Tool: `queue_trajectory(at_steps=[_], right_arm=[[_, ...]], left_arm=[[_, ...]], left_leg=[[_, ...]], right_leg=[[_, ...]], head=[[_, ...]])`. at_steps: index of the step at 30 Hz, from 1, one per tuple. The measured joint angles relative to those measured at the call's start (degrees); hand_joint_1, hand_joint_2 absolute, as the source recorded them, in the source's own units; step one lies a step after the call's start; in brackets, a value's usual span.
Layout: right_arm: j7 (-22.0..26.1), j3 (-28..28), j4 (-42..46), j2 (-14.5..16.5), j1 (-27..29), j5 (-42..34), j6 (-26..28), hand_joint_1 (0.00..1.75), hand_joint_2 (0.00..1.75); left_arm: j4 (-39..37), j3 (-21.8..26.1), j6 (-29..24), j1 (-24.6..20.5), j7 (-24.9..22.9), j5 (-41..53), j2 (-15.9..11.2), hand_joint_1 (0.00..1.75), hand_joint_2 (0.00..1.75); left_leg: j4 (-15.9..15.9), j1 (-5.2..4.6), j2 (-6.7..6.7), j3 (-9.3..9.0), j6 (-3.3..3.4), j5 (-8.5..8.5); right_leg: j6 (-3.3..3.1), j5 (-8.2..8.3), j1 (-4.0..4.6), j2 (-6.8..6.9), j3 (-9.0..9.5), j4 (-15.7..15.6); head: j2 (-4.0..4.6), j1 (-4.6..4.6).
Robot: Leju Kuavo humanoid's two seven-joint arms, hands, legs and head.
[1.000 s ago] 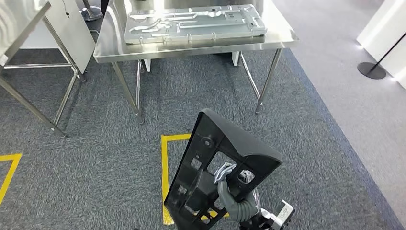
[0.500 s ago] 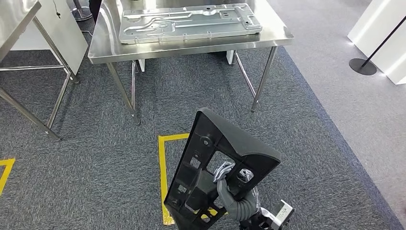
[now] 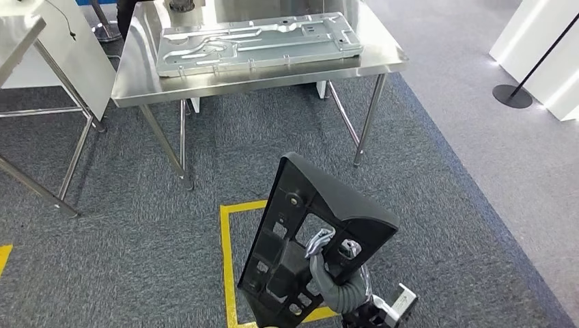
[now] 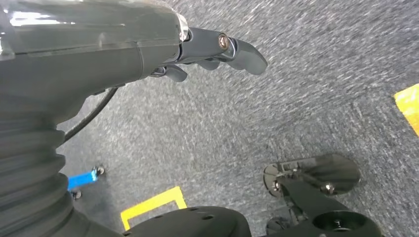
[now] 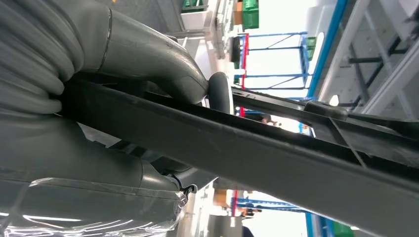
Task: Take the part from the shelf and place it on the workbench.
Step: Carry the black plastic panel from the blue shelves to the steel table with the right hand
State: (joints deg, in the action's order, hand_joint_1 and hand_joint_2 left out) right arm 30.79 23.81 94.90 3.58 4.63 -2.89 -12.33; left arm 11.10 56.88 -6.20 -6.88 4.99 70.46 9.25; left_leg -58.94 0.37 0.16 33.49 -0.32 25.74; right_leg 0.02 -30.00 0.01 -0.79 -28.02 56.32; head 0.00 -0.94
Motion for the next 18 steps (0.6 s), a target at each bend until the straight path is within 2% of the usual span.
queue_trajectory(at_steps=[3, 4, 5, 6, 8, 9, 10, 11, 13, 14, 15, 16, 18], right_arm=[[-0.01, -0.01, 0.24, 0.0, 0.17, 0.26, 0.64, 1.36, 1.75], [0.0, -0.01, 0.41, 0.0, 0.21, 0.31, 0.76, 1.36, 1.75], [0.01, -0.01, 0.59, 0.0, 0.24, 0.35, 0.8, 1.36, 1.75], [0.01, -0.01, 0.71, -0.01, 0.29, 0.4, 0.83, 1.36, 1.75], [0.0, -0.01, 0.81, -0.03, 0.51, 0.49, 0.89, 1.36, 1.75], [-0.02, -0.01, 0.81, -0.04, 0.64, 0.54, 0.91, 1.36, 1.75], [-0.03, -0.01, 0.81, -0.05, 0.74, 0.57, 0.93, 1.36, 1.75], [-0.03, -0.01, 0.81, -0.06, 0.78, 0.6, 0.96, 1.36, 1.75], [-0.03, -0.01, 0.81, -0.07, 0.8, 0.63, 1.03, 1.36, 1.75], [-0.05, -0.01, 0.8, -0.07, 0.8, 0.64, 1.09, 1.36, 1.75], [-0.08, -0.01, 0.8, -0.07, 0.82, 0.66, 1.15, 1.36, 1.75], [-0.09, -0.01, 0.83, -0.07, 0.84, 0.69, 1.21, 1.36, 1.75], [-0.1, -0.02, 0.9, -0.05, 0.9, 0.74, 1.31, 1.36, 1.75]], left_arm=[[0.0, 0.01, 0.16, -0.06, -0.09, 0.31, 0.03, 0.0, 1.75], [0.0, 0.0, 0.21, -0.06, -0.12, 0.38, 0.05, 0.0, 1.75], [0.0, -0.01, 0.25, -0.07, -0.15, 0.42, 0.09, 0.0, 1.75], [0.0, -0.01, 0.26, -0.07, -0.18, 0.45, 0.13, 0.0, 1.75], [0.0, -0.01, 0.26, 0.02, -0.2, 0.45, 0.15, 0.0, 1.75], [0.0, -0.01, 0.27, 0.12, -0.2, 0.44, 0.16, 0.0, 1.75], [0.0, -0.01, 0.27, 0.23, -0.19, 0.42, 0.16, 0.0, 1.75], [0.0, -0.01, 0.28, 0.32, -0.18, 0.4, 0.16, 0.0, 1.75], [0.0, -0.01, 0.29, 0.42, -0.13, 0.39, 0.2, 0.0, 1.75], [0.0, -0.01, 0.31, 0.41, -0.09, 0.38, 0.24, 0.0, 1.75], [0.0, -0.01, 0.32, 0.37, -0.06, 0.38, 0.28, 0.0, 1.75], [0.0, -0.01, 0.34, 0.33, -0.04, 0.38, 0.32, 0.0, 1.75], [0.0, -0.02, 0.38, 0.25, -0.04, 0.39, 0.34, 0.0, 1.75]], left_leg=[[1.27, 0.01, 0.16, -1.0, 1.09, 1.03], [1.55, 0.12, 0.18, -1.51, 1.44, 1.23], [1.78, 0.24, 0.19, -2.11, 1.73, 1.46], [1.96, 0.29, 0.13, -2.61, 1.94, 1.79], [2.01, 0.29, 0.1, -3.52, 2.07, 2.63], [2.01, 0.29, 0.13, -4.1, 2.02, 3.13], [2.01, 0.3, 0.17, -4.81, 1.95, 3.67], [2.01, 0.3, 0.2, -5.65, 1.86, 4.27], [2.07, 0.27, 0.22, -7.33, 1.57, 5.58], [2.12, 0.22, 0.24, -7.97, 1.32, 6.23], [2.35, 0.19, 0.22, -8.41, 0.99, 6.82], [2.42, 0.13, 0.19, -8.89, 0.62, 7.08], [2.24, 0.15, 0.1, -9.65, -0.11, 7.02]], right_leg=[[1.03, 0.03, -0.02, -0.05, -0.03, 0.67], [1.32, -0.09, -0.03, 0.02, -0.56, 2.08], [1.57, -0.62, -0.12, 0.11, -1.84, 4.42], [1.83, -1.48, -0.24, 0.2, -3.97, 7.83], [2.29, -3.85, -0.49, 0.31, -9.43, 15.2], [2.41, -4.39, -0.61, 0.36, -11.64, 17.34], [2.43, -4.04, -0.69, 0.42, -12.91, 17.6], [2.36, -2.51, -0.74, 0.46, -13.15, 15.87], [1.78, 3.37, -0.63, 0.64, -11.78, 8.52], [1.48, 5.47, -0.45, 0.75, -11.1, 5.45], [1.11, 6.89, -0.23, 0.84, -10.65, 3.49], [0.77, 7.19, -0.05, 0.83, -10.45, 2.68], [0.04, 6.52, 0.0, 0.58, -9.42, 2.21]], head=[[0.0, 0.01], [0.0, 0.01], [0.0, 0.01], [0.0, 0.01], [0.0, 0.0], [0.0, 0.0], [0.0, 0.0], [0.0, 0.0], [0.0, 0.01], [0.0, 0.02], [0.0, 0.02], [0.0, 0.02], [-0.01, 0.0]])
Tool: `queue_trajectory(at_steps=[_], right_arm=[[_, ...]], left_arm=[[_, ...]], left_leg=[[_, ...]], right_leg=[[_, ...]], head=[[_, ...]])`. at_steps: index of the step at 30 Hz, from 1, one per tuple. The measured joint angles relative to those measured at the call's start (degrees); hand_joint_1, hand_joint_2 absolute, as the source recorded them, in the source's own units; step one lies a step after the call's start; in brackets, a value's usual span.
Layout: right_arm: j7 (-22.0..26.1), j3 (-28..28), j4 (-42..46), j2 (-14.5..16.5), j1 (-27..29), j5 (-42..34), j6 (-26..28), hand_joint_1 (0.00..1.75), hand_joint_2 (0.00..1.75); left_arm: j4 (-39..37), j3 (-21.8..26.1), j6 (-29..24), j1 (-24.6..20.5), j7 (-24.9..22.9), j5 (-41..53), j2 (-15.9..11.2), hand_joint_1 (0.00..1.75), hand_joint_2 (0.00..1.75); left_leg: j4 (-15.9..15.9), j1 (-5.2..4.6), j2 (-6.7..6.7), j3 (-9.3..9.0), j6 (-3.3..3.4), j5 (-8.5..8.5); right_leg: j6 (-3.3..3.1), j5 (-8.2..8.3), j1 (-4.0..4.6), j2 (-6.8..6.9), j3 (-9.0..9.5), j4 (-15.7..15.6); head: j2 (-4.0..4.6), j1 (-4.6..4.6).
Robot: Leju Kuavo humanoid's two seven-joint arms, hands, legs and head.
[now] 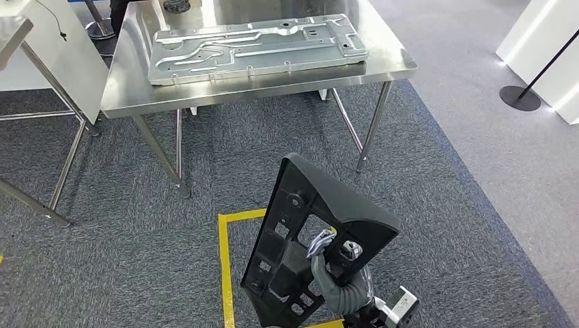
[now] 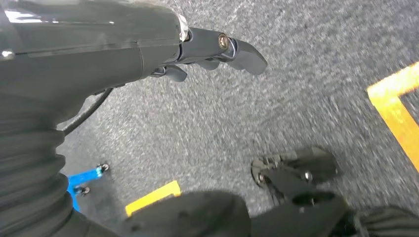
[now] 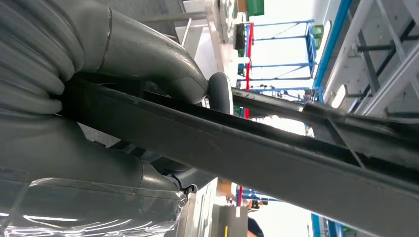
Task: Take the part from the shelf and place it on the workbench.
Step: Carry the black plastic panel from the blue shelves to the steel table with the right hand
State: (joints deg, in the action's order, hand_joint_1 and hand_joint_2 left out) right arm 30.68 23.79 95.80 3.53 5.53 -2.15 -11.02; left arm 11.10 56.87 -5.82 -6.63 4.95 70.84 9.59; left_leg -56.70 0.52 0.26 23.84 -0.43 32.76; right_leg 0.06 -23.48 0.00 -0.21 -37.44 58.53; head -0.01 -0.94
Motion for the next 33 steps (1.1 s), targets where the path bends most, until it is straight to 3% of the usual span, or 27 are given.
queue_trajectory(at_steps=[2, 5, 7, 8, 9, 10, 12, 13, 15, 17, 18, 21, 22, 23, 24, 26, 27, 28, 31, 33], right_arm=[[0.01, -0.01, 0.05, 0.02, -0.01, 0.01, 0.06, 1.36, 1.75], [0.0, 0.01, 0.05, 0.04, 0.01, 0.02, 0.06, 1.36, 1.75], [0.0, 0.01, 0.04, 0.04, 0.1, 0.02, 0.04, 1.36, 1.75], [-0.01, 0.01, 0.04, 0.04, 0.12, 0.02, 0.03, 1.36, 1.75], [-0.01, 0.01, 0.04, 0.05, 0.13, 0.02, 0.02, 1.36, 1.75], [-0.01, 0.01, 0.03, 0.05, 0.12, 0.02, 0.01, 1.36, 1.75], [-0.03, 0.02, -0.03, 0.05, 0.13, 0.08, -0.04, 1.36, 1.75], [-0.04, 0.02, -0.04, 0.05, 0.14, 0.12, -0.07, 1.36, 1.75], [-0.04, 0.02, 0.0, 0.07, 0.09, 0.18, -0.14, 1.36, 1.75], [-0.02, 0.01, 0.1, 0.07, -0.02, 0.21, -0.3, 1.36, 1.75], [-0.01, 0.01, 0.14, 0.07, -0.06, 0.21, -0.37, 1.36, 1.75], [0.0, 0.01, 0.19, 0.05, 0.0, 0.2, -0.45, 1.36, 1.75], [0.0, 0.01, 0.19, 0.04, 0.04, 0.2, -0.47, 1.36, 1.75], [0.0, 0.01, 0.19, 0.03, 0.06, 0.2, -0.48, 1.36, 1.75], [0.0, 0.01, 0.19, 0.03, 0.06, 0.2, -0.51, 1.36, 1.75], [0.0, 0.01, 0.15, 0.03, 0.06, 0.2, -0.57, 1.36, 1.75], [-0.03, 0.01, 0.09, 0.02, 0.07, 0.21, -0.6, 1.36, 1.75], [-0.04, -0.01, 0.05, 0.01, 0.09, 0.24, -0.61, 1.36, 1.75], [0.03, -0.05, 0.09, -0.06, -0.06, 1.16, -0.04, 1.36, 1.75], [0.05, -0.14, 0.27, -0.2, -0.44, 2.29, 0.64, 1.36, 1.75]], left_arm=[[0.0, -0.01, 0.04, -0.09, 0.0, 0.02, 0.02, 0.0, 1.75], [0.0, -0.01, 0.2, -0.37, -0.04, 0.02, 0.03, 0.0, 1.75], [0.0, -0.01, 0.34, -0.65, -0.06, 0.01, 0.03, 0.0, 1.75], [0.0, -0.01, 0.38, -0.77, -0.09, 0.02, 0.03, 0.0, 1.75], [0.0, -0.02, 0.39, -0.79, -0.11, 0.03, 0.03, 0.0, 1.75], [0.0, -0.02, 0.38, -0.71, -0.12, 0.02, 0.02, 0.0, 1.75], [0.0, -0.01, 0.37, -0.61, -0.08, -0.01, 0.03, 0.0, 1.75], [0.0, 0.0, 0.37, -0.61, -0.03, -0.04, 0.03, 0.0, 1.75], [0.0, 0.0, 0.34, -0.71, 0.07, -0.07, 0.06, 0.0, 1.75], [0.0, -0.01, 0.27, -0.74, 0.14, -0.07, 0.15, 0.0, 1.75], [0.0, -0.01, 0.22, -0.74, 0.16, -0.07, 0.18, 0.0, 1.75], [0.0, 0.01, 0.12, -0.57, 0.17, -0.02, 0.16, 0.0, 1.75], [0.0, 0.01, 0.11, -0.5, 0.18, 0.0, 0.16, 0.0, 1.75], [0.0, 0.01, 0.11, -0.42, 0.18, 0.01, 0.16, 0.0, 1.75], [0.0, 0.01, 0.11, -0.37, 0.19, 0.02, 0.16, 0.0, 1.75], [0.0, 0.01, 0.12, -0.29, 0.23, 0.01, 0.16, 0.0, 1.75], [0.0, 0.01, 0.11, -0.28, 0.29, -0.01, 0.16, 0.0, 1.75], [0.0, 0.01, 0.11, -0.27, 0.37, -0.03, 0.16, 0.0, 1.75], [0.0, 0.01, 0.11, -0.28, 0.57, -0.13, 0.16, 0.0, 1.75], [0.0, 0.01, 0.14, -0.34, 0.66, -0.21, 0.16, 0.0, 1.75]], left_leg=[[-3.3, 0.11, -0.03, 0.81, -0.39, -0.04], [-13.33, 0.17, -0.03, 7.2, -0.87, 3.9], [-15.84, 0.15, -0.04, 10.43, -1.02, 6.23], [-14.46, 0.12, -0.04, 10.82, -0.9, 5.54], [-11.7, 0.06, -0.04, 10.64, -0.61, 3.38], [-8.31, -0.09, -0.04, 10.29, -0.17, -0.19], [-3.75, -0.54, -0.04, 9.95, 0.57, -4.81], [-2.9, -0.74, -0.02, 9.98, 0.91, -5.89], [-2.33, -0.75, 0.03, 9.38, 1.54, -5.78], [-1.31, -0.43, 0.01, 8.06, 2.04, -5.91], [-0.85, -0.28, -0.01, 7.42, 2.19, -5.89], [-0.43, -0.07, 0.0, 6.37, 2.28, -5.12], [-0.43, 0.07, 0.07, 5.89, 2.12, -4.64], [-0.43, 0.27, 0.14, 5.23, 1.88, -4.11], [-0.43, 0.51, 0.2, 4.41, 1.58, -3.49], [-0.54, 0.87, 0.25, 2.83, 0.81, -2.15], [-0.5, 0.93, 0.2, 2.34, 0.33, -1.5], [-0.34, 0.88, 0.13, 1.92, -0.19, -0.99], [-0.3, 0.92, -0.06, 0.72, -1.59, -0.74], [-4.0, 1.1, -0.1, 2.15, -1.88, -0.06]], right_leg=[[-0.77, -0.71, -0.12, -0.13, 1.67, -0.61], [-1.47, -2.29, 0.0, -0.13, 3.65, -0.83], [-1.61, -3.48, 0.22, -0.23, 5.06, -0.83], [-1.62, -4.12, 0.34, -0.31, 5.98, -0.83], [-1.62, -4.8, 0.46, -0.38, 6.95, -0.83], [-1.58, -5.46, 0.55, -0.44, 7.83, -0.85], [-1.21, -6.58, 0.73, -0.62, 9.02, -0.77], [-0.92, -6.92, 0.77, -0.69, 9.36, -0.64], [-0.27, -7.12, 0.8, -0.73, 9.66, -0.14], [0.32, -7.33, 0.71, -0.6, 8.7, 2.25], [0.68, -7.97, 0.57, -0.54, 7.23, 4.69], [1.93, -11.57, -0.41, -0.42, 0.18, 14.1], [2.32, -12.03, -0.78, -0.37, -1.55, 15.39], [2.71, -11.4, -1.13, -0.28, -2.33, 14.8], [3.06, -9.42, -1.44, -0.15, -2.06, 12.19], [3.53, -3.68, -1.93, 0.35, -0.38, 4.83], [3.33, -1.93, -1.92, 0.59, 0.2, 2.34], [2.93, -1.04, -1.82, 0.73, 0.43, 1.06], [1.11, -1.5, -1.62, 0.44, 1.19, 0.62], [0.15, -1.98, -1.55, 0.31, 2.37, 0.41]], head=[[0.0, -0.01], [0.01, -0.02], [0.01, -0.02], [0.01, -0.02], [0.01, -0.02], [0.01, -0.02], [0.01, -0.02], [0.01, -0.01], [0.01, -0.02], [0.01, -0.01], [0.01, 0.0], [0.01, 0.0], [0.01, 0.0], [0.01, 0.0], [0.01, 0.0], [0.01, 0.01], [0.01, 0.0], [0.01, 0.0], [0.01, 0.0], [0.01, -0.02]])
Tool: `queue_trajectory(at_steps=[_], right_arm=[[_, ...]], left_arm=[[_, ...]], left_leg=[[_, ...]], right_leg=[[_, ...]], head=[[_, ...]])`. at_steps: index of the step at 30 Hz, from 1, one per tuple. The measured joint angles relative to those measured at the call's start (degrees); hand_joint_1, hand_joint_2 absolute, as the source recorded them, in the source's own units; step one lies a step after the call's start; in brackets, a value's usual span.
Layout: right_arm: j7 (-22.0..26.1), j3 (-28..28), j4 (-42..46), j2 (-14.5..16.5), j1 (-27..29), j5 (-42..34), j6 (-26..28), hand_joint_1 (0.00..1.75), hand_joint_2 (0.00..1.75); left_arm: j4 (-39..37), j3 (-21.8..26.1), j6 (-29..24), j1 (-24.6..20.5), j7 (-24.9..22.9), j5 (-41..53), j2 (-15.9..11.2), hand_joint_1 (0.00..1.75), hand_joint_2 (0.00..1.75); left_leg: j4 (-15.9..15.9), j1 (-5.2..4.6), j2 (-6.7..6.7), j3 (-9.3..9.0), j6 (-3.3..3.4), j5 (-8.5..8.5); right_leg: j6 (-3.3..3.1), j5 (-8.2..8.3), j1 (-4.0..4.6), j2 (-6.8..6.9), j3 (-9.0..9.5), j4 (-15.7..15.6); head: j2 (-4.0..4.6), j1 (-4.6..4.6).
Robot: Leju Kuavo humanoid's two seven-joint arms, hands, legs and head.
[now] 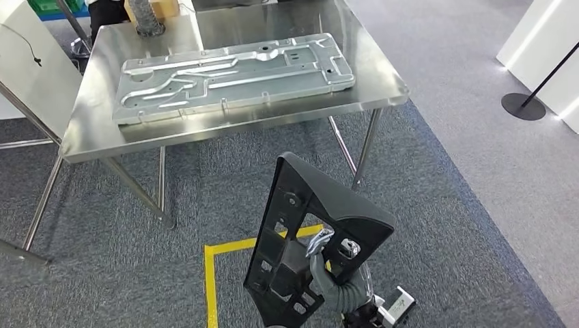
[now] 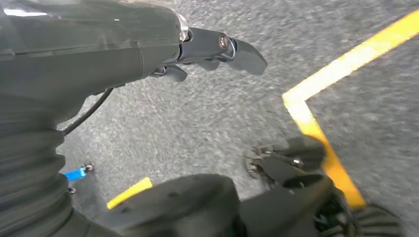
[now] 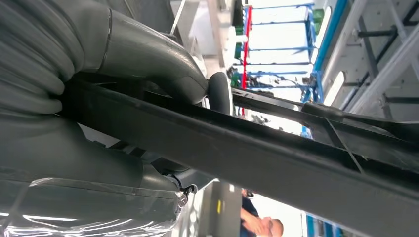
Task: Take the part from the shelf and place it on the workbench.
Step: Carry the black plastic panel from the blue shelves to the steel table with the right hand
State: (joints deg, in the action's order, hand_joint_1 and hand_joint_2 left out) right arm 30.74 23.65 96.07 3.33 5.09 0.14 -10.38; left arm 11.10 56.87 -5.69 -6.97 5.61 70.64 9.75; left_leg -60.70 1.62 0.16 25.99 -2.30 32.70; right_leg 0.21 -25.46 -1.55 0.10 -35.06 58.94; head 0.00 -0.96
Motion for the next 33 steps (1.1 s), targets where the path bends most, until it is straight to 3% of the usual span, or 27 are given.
queue_trajectory(at_steps=[3, 4, 5, 6, 8, 10, 12, 14, 15, 17, 19, 20, 21, 23, 25, 26, 28, 30, 32, 33], right_arm=[[-0.42, -0.34, 0.34, -0.36, -0.79, 2.2, 0.74, 1.36, 1.75], [-0.67, -0.55, 0.51, -0.56, -1.11, 3.03, 0.89, 1.36, 1.75], [-0.9, -0.8, 0.67, -0.82, -1.49, 3.74, 0.96, 1.36, 1.75], [-1.09, -1.09, 0.86, -1.11, -1.96, 4.44, 1.01, 1.36, 1.75], [-1.25, -1.66, 1.17, -1.85, -3.18, 5.61, 1.1, 1.36, 1.75], [-1.28, -2.19, 1.39, -2.86, -4.26, 6.65, 1.23, 1.36, 1.75], [-1.33, -2.7, 1.58, -3.99, -5.08, 7.51, 1.49, 1.36, 1.75], [-1.36, -3.24, 1.91, -5.3, -6.29, 8.1, 1.64, 1.36, 1.75], [-1.36, -3.5, 2.06, -6.03, -7.11, 8.24, 1.56, 1.36, 1.75], [-1.55, -4.03, 2.21, -7.44, -8.62, 8.41, 1.18, 1.36, 1.75], [-1.98, -4.43, 2.2, -8.67, -9.75, 8.38, 0.59, 1.36, 1.75], [-2.27, -4.56, 2.15, -9.21, -10.35, 8.25, 0.22, 1.36, 1.75], [-2.63, -4.63, 2.02, -9.8, -11.21, 7.97, -0.18, 1.36, 1.75], [-3.49, -4.69, 1.42, -11.12, -13.85, 6.74, -1.01, 1.36, 1.75], [-4.37, -4.79, 0.24, -12.43, -16.85, 5.07, -1.65, 1.36, 1.75], [-4.73, -4.9, -0.35, -12.97, -18.13, 4.31, -1.91, 1.36, 1.75], [-5.31, -5.24, -1.12, -13.93, -20.45, 3.22, -2.35, 1.36, 1.75], [-5.75, -5.69, -1.8, -14.8, -22.36, 2.14, -2.85, 1.36, 1.75], [-6.37, -5.99, -2.54, -15.38, -23.99, 1.23, -3.36, 1.36, 1.75], [-6.73, -6.11, -2.94, -15.64, -24.66, 0.84, -3.59, 1.36, 1.75]], left_arm=[[0.0, 0.02, 0.04, -0.02, 0.28, -0.41, 0.0, 0.0, 1.75], [0.0, 0.03, 0.06, -0.08, 0.41, -0.54, 0.01, 0.0, 1.75], [0.0, 0.05, 0.08, -0.13, 0.54, -0.65, 0.01, 0.0, 1.75], [0.0, 0.07, 0.1, -0.16, 0.6, -0.69, 0.02, 0.0, 1.75], [0.0, 0.13, 0.11, 0.01, 0.68, -0.74, 0.0, 0.0, 1.75], [-0.01, 0.21, 0.18, 0.09, 0.75, -0.84, 0.02, 0.0, 1.75], [-0.01, 0.24, 0.29, 0.03, 0.76, -0.9, 0.06, 0.0, 1.75], [-0.02, 0.24, 0.4, -0.01, 0.66, -0.88, 0.23, 0.0, 1.75], [-0.02, 0.24, 0.45, -0.03, 0.6, -0.89, 0.32, 0.0, 1.75], [-0.02, 0.25, 0.49, 0.0, 0.54, -0.95, 0.4, 0.0, 1.75], [-0.02, 0.26, 0.49, 0.18, 0.55, -1.02, 0.39, 0.0, 1.75], [-0.02, 0.27, 0.49, 0.32, 0.58, -1.05, 0.39, 0.0, 1.75], [-0.02, 0.28, 0.49, 0.45, 0.64, -1.09, 0.4, 0.0, 1.75], [-0.02, 0.3, 0.48, 0.68, 0.77, -1.14, 0.41, 0.0, 1.75], [-0.02, 0.33, 0.43, 0.74, 0.9, -1.14, 0.42, 0.0, 1.75], [-0.02, 0.34, 0.4, 0.76, 0.98, -1.14, 0.4, 0.0, 1.75], [-0.01, 0.35, 0.36, 0.76, 1.08, -1.1, 0.38, 0.0, 1.75], [-0.02, 0.35, 0.33, 0.76, 1.12, -1.04, 0.36, 0.0, 1.75], [-0.02, 0.35, 0.37, 0.64, 1.17, -0.99, 0.36, 0.0, 1.75], [-0.02, 0.36, 0.4, 0.48, 1.2, -0.99, 0.37, 0.0, 1.75]], left_leg=[[-10.79, -0.14, 0.0, 7.08, 0.19, 4.29], [-12.7, -0.27, -0.01, 8.98, 0.34, 5.46], [-12.73, -0.44, -0.01, 9.99, 0.6, 5.5], [-10.87, -0.67, 0.0, 10.18, 1.02, 4.02], [-4.44, -1.37, -0.02, 9.49, 2.43, -2.2], [-0.43, -2.19, -0.04, 9.21, 3.58, -5.34], [0.87, -2.43, 0.04, 8.7, 4.13, -5.41], [2.24, -2.1, 0.1, 7.0, 4.55, -6.34], [2.61, -1.94, 0.09, 6.18, 4.7, -6.29], [2.96, -1.79, 0.06, 5.24, 4.84, -5.86], [2.98, -1.72, 0.17, 4.58, 4.78, -5.04], [2.97, -1.63, 0.27, 4.04, 4.64, -4.51], [2.96, -1.49, 0.38, 3.31, 4.43, -3.93], [2.95, -1.22, 0.43, 1.59, 3.81, -2.56], [3.17, -1.15, 0.34, 0.66, 3.1, -1.56], [3.31, -1.18, 0.28, 0.54, 2.73, -1.39], [3.28, -1.14, 0.21, 0.45, 2.07, -1.47], [0.0, -1.03, 0.17, 1.8, 1.58, -1.87], [-7.12, -0.98, 0.16, 6.14, 1.25, -0.86], [-10.67, -0.98, 0.16, 8.75, 1.14, 0.59]], right_leg=[[-0.88, -1.28, 0.53, -0.03, 1.42, -0.07], [-1.03, -1.79, 0.77, -0.08, 2.0, -0.07], [-1.14, -2.33, 1.03, -0.15, 2.72, -0.07], [-1.22, -2.91, 1.29, -0.22, 3.56, -0.08], [-1.28, -4.02, 1.68, -0.33, 5.1, -0.13], [-0.85, -4.88, 1.82, -0.54, 5.84, -0.27], [-0.1, -4.98, 1.86, -0.64, 6.4, 0.05], [0.54, -5.09, 1.83, -0.5, 6.81, 1.34], [0.88, -5.59, 1.78, -0.47, 6.22, 2.88], [1.5, -7.81, 1.46, -0.42, 2.51, 8.66], [2.07, -9.9, 0.95, -0.41, -2.21, 14.02], [2.32, -9.82, 0.71, -0.4, -3.6, 14.52], [2.55, -8.54, 0.49, -0.39, -4.0, 13.04], [2.91, -2.88, 0.11, -0.19, -2.91, 6.2], [2.54, 1.34, 0.25, 0.09, -2.16, 1.1], [2.05, 1.99, 0.42, 0.13, -2.23, 0.33], [0.89, 1.59, 0.61, 0.01, -1.93, -0.15], [0.05, 0.95, 0.5, -0.02, -0.64, -0.76], [-0.47, 0.18, 0.46, 0.03, 0.82, -1.27], [-0.6, -0.32, 0.5, 0.04, 1.47, -1.37]], head=[[0.0, -0.01], [0.0, -0.01], [0.0, -0.01], [0.0, -0.01], [0.0, 0.0], [-0.01, -0.03], [-0.01, -0.06], [-0.01, -0.05], [-0.01, -0.04], [0.0, -0.03], [0.0, -0.03], [0.0, -0.03], [0.0, -0.03], [0.0, -0.03], [0.0, 0.0], [-0.01, 0.02], [-0.01, 0.02], [-0.01, 0.03], [0.0, 0.03], [0.0, 0.03]])
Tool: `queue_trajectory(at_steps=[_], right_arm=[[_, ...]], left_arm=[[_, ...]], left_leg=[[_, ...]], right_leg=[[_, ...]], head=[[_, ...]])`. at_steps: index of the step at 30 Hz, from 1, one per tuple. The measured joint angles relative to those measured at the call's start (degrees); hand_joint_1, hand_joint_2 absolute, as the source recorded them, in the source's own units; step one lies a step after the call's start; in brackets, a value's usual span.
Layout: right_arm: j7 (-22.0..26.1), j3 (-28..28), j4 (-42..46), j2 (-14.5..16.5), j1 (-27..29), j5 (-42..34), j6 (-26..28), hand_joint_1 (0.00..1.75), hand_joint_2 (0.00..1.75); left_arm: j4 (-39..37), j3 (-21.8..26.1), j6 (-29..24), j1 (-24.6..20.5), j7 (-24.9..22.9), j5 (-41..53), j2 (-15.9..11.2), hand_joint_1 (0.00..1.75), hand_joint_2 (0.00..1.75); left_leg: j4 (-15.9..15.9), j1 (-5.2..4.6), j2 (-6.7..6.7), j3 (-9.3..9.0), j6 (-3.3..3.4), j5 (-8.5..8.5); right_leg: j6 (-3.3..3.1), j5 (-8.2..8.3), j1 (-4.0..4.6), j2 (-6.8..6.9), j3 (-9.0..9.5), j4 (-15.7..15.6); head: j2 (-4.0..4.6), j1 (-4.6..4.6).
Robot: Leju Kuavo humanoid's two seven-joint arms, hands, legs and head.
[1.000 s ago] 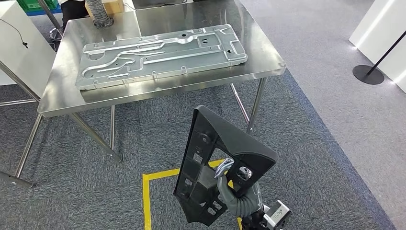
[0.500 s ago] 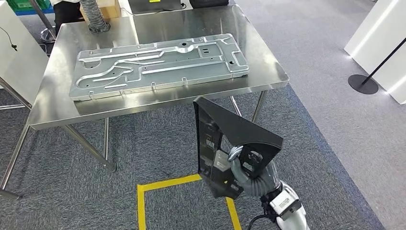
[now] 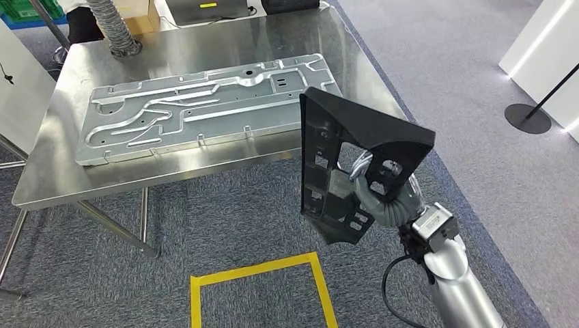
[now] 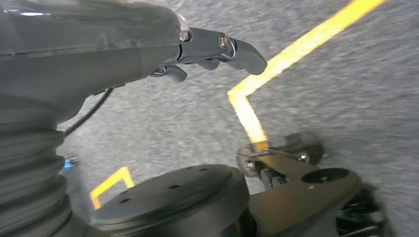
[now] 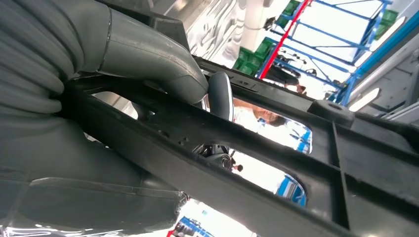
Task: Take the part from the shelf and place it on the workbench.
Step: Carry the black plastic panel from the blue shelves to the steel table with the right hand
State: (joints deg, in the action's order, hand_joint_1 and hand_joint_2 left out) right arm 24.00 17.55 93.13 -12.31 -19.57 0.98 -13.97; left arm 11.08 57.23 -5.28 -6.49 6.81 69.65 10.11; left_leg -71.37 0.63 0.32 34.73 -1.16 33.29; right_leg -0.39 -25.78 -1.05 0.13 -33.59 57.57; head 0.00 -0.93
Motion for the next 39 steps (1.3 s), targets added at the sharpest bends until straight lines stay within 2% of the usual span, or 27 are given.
queue_trajectory(at_steps=[2, 3, 4, 6, 7, 8, 11, 13, 14, 16, 17, 18, 19, 20, 22, 23, 24, 26, 28, 31, 32, 33, 34, 36, 37, 38, 39], right_arm=[[-0.68, -0.18, -0.79, -0.49, -1.04, -0.62, -0.46, 1.36, 1.75], [-1.0, -0.26, -1.15, -0.68, -1.54, -0.87, -0.72, 1.36, 1.75], [-1.31, -0.32, -1.5, -0.85, -2.12, -1.09, -0.97, 1.36, 1.75], [-1.8, -0.45, -2.24, -1.21, -3.38, -1.64, -1.42, 1.36, 1.75], [-2.02, -0.52, -2.65, -1.39, -4.0, -1.97, -1.68, 1.36, 1.75], [-2.24, -0.59, -3.06, -1.61, -4.55, -2.31, -1.96, 1.36, 1.75], [-2.85, -0.93, -4.1, -2.53, -6.58, -3.86, -3.11, 1.36, 1.75], [-3.15, -1.18, -4.81, -3.2, -8.4, -5.41, -3.98, 1.36, 1.75], [-3.47, -1.27, -5.17, -3.54, -9.17, -6.19, -4.39, 1.36, 1.75], [-4.44, -1.36, -5.76, -4.18, -10.28, -7.73, -5.21, 1.36, 1.75], [-4.97, -1.36, -6.0, -4.44, -10.71, -8.53, -5.6, 1.36, 1.75], [-5.43, -1.34, -6.2, -4.68, -11.16, -9.27, -5.89, 1.36, 1.75], [-5.87, -1.32, -6.35, -4.9, -11.68, -9.94, -6.08, 1.36, 1.75], [-6.31, -1.31, -6.46, -5.08, -12.27, -10.5, -6.19, 1.36, 1.75], [-7.24, -1.2, -6.7, -5.37, -13.43, -11.3, -6.3, 1.36, 1.75], [-7.71, -1.09, -6.83, -5.47, -13.98, -11.59, -6.35, 1.36, 1.75], [-8.11, -0.98, -6.95, -5.52, -14.53, -11.82, -6.4, 1.36, 1.75], [-9.01, -0.76, -7.06, -5.58, -15.83, -12.49, -6.58, 1.36, 1.75], [-9.92, -0.4, -7.48, -5.59, -17.7, -13.71, -6.88, 1.36, 1.75], [-11.01, 0.69, -9.11, -5.59, -20.77, -16.23, -7.04, 1.36, 1.75], [-11.33, 1.06, -9.7, -5.59, -21.45, -16.95, -7.03, 1.36, 1.75], [-11.59, 1.46, -10.3, -5.59, -22.1, -17.5, -7.03, 1.36, 1.75], [-11.82, 1.93, -10.93, -5.59, -22.83, -17.95, -7.03, 1.36, 1.75], [-12.22, 2.92, -12.04, -5.59, -24.66, -18.7, -6.99, 1.36, 1.75], [-12.41, 3.38, -12.54, -5.62, -25.74, -19.1, -6.93, 1.36, 1.75], [-12.74, 3.81, -13.05, -5.67, -26.91, -19.54, -6.8, 1.36, 1.75], [-13.14, 4.25, -13.63, -5.72, -28.03, -19.95, -6.64, 1.36, 1.75]], left_arm=[[0.0, 0.01, 0.09, -0.39, 0.03, 0.02, 0.05, 0.0, 1.75], [0.0, 0.02, 0.13, -0.53, 0.02, 0.04, 0.08, 0.0, 1.75], [0.0, 0.02, 0.16, -0.58, -0.03, 0.08, 0.09, 0.0, 1.75], [0.0, 0.02, 0.19, -0.49, -0.15, 0.13, 0.09, 0.0, 1.75], [0.0, 0.02, 0.2, -0.47, -0.2, 0.15, 0.09, 0.0, 1.75], [0.0, 0.03, 0.2, -0.5, -0.22, 0.16, 0.09, 0.0, 1.75], [0.0, 0.03, 0.2, -0.71, -0.31, 0.28, 0.15, 0.0, 1.75], [0.0, 0.02, 0.19, -0.7, -0.37, 0.36, 0.23, 0.0, 1.75], [0.0, 0.02, 0.19, -0.67, -0.4, 0.37, 0.27, 0.0, 1.75], [0.0, 0.03, 0.11, -0.63, -0.49, 0.39, 0.31, 0.0, 1.75], [0.0, 0.04, 0.07, -0.59, -0.55, 0.43, 0.31, 0.0, 1.75], [0.0, 0.04, 0.02, -0.56, -0.6, 0.46, 0.33, 0.0, 1.75], [0.0, 0.04, 0.02, -0.52, -0.66, 0.52, 0.36, 0.0, 1.75], [0.0, 0.04, 0.03, -0.46, -0.71, 0.58, 0.4, 0.0, 1.75], [-0.01, 0.04, 0.04, -0.32, -0.79, 0.68, 0.51, 0.0, 1.75], [-0.02, 0.04, 0.04, -0.27, -0.84, 0.73, 0.55, 0.0, 1.75], [-0.02, 0.04, 0.04, -0.26, -0.87, 0.77, 0.57, 0.0, 1.75], [-0.02, 0.04, 0.03, -0.34, -0.93, 0.84, 0.57, 0.0, 1.75], [-0.01, 0.04, 0.02, -0.44, -0.95, 0.78, 0.56, 0.0, 1.75], [0.0, 0.05, 0.04, -0.68, -0.68, 0.28, 0.57, 0.0, 1.75], [0.0, 0.05, 0.05, -0.8, -0.53, 0.1, 0.58, 0.0, 1.75], [0.0, 0.06, 0.06, -0.89, -0.39, -0.02, 0.59, 0.0, 1.75], [0.0, 0.06, 0.07, -0.95, -0.33, -0.08, 0.6, 0.0, 1.75], [-0.01, 0.07, 0.09, -0.87, -0.22, -0.11, 0.6, 0.0, 1.75], [-0.01, 0.09, 0.13, -0.79, -0.18, -0.14, 0.6, 0.0, 1.75], [-0.01, 0.15, 0.2, -0.73, -0.13, -0.21, 0.6, 0.0, 1.75], [-0.02, 0.24, 0.27, -0.67, -0.09, -0.35, 0.6, 0.0, 1.75]], left_leg=[[-3.39, 0.0, -0.02, 3.64, 0.01, 2.4], [-2.56, -0.02, -0.02, 4.26, 0.21, 2.06], [-0.11, -0.05, -0.03, 4.18, 0.54, 0.26], [6.93, -0.35, -0.05, 3.45, 1.47, -6.3], [9.66, -0.54, -0.09, 3.16, 1.81, -8.76], [11.34, -0.75, -0.11, 3.01, 2.05, -10.33], [12.8, -0.86, 0.02, 1.73, 2.6, -10.32], [13.53, -0.72, 0.08, 0.39, 3.12, -9.99], [13.73, -0.65, 0.08, -0.09, 3.31, -9.73], [13.79, -0.64, 0.22, -0.83, 3.51, -8.91], [13.78, -0.64, 0.33, -1.36, 3.5, -8.38], [13.78, -0.64, 0.46, -2.07, 3.47, -7.79], [13.77, -0.63, 0.57, -2.91, 3.4, -7.16], [13.77, -0.64, 0.65, -3.81, 3.3, -6.48], [13.75, -0.74, 0.77, -5.09, 2.88, -5.24], [13.8, -0.8, 0.82, -5.36, 2.59, -4.78], [13.78, -0.85, 0.85, -5.47, 2.3, -4.52], [13.46, -0.89, 0.82, -5.42, 1.82, -4.4], [10.39, -0.86, 0.66, -4.02, 1.36, -4.02], [0.0, -0.51, 0.36, 2.2, 0.51, -0.16], [-2.45, -0.41, 0.27, 4.04, 0.27, 0.94], [-3.12, -0.35, 0.18, 5.05, 0.1, 0.86], [-1.77, -0.3, 0.11, 5.11, 0.03, -0.59], [5.54, -0.22, 0.02, 3.14, 0.29, -6.34], [9.22, -0.29, -0.01, 2.07, 0.55, -8.27], [11.81, -0.39, -0.05, 1.31, 0.89, -9.47], [13.11, -0.5, -0.06, 1.03, 1.25, -9.75]], right_leg=[[-0.1, -1.2, 0.13, -0.03, 1.55, -0.04], [-0.1, -1.85, 0.2, -0.08, 2.46, -0.05], [-0.07, -2.53, 0.28, -0.14, 3.44, -0.05], [0.16, -3.88, 0.45, -0.28, 5.15, -0.01], [0.44, -4.48, 0.56, -0.38, 5.69, 0.0], [0.8, -4.95, 0.61, -0.45, 6.13, -0.03], [1.91, -5.04, 0.5, -0.47, 6.75, 0.83], [2.35, -4.98, 0.33, -0.41, 4.76, 4.8], [2.55, -5.59, 0.27, -0.4, 2.6, 8.08], [2.98, -8.4, 0.23, -0.4, -2.59, 14.4], [3.11, -9.67, 0.2, -0.39, -4.62, 15.92], [3.15, -9.99, 0.18, -0.38, -5.82, 15.72], [3.09, -8.88, 0.18, -0.36, -6.14, 13.75], [2.94, -6.35, 0.19, -0.33, -5.78, 10.38], [2.37, 0.51, 0.39, -0.19, -4.76, 3.44], [1.97, 2.87, 0.53, -0.17, -4.51, 1.42], [1.55, 4.04, 0.67, -0.17, -4.51, 0.55], [0.76, 3.87, 0.65, -0.29, -4.24, 0.31], [0.11, 3.48, 0.43, -0.29, -3.45, -0.1], [-0.42, 2.68, 0.32, -0.21, -2.35, -0.34], [-0.44, 2.37, 0.34, -0.19, -2.01, -0.34], [-0.43, 2.06, 0.34, -0.17, -1.64, -0.33], [-0.39, 1.74, 0.33, -0.19, -1.23, -0.3], [-0.14, 1.12, 0.31, -0.3, -0.43, -0.24], [0.09, 0.9, 0.34, -0.36, -0.19, -0.19], [0.38, 0.77, 0.39, -0.43, -0.2, -0.18], [0.72, 0.69, 0.42, -0.46, -0.33, -0.17]], head=[[0.0, 0.0], [0.0, -0.01], [0.0, -0.01], [0.0, 0.0], [0.0, 0.0], [-0.01, 0.0], [-0.01, 0.01], [0.0, 0.01], [0.0, 0.01], [0.0, 0.01], [0.0, 0.01], [0.0, 0.01], [0.0, 0.01], [0.0, 0.01], [0.0, 0.04], [0.0, 0.04], [0.0, 0.04], [0.0, 0.02], [0.0, 0.02], [0.0, 0.0], [0.0, 0.0], [0.0, 0.0], [0.0, 0.0], [0.0, 0.01], [0.0, 0.01], [-0.01, 0.01], [-0.01, 0.01]])
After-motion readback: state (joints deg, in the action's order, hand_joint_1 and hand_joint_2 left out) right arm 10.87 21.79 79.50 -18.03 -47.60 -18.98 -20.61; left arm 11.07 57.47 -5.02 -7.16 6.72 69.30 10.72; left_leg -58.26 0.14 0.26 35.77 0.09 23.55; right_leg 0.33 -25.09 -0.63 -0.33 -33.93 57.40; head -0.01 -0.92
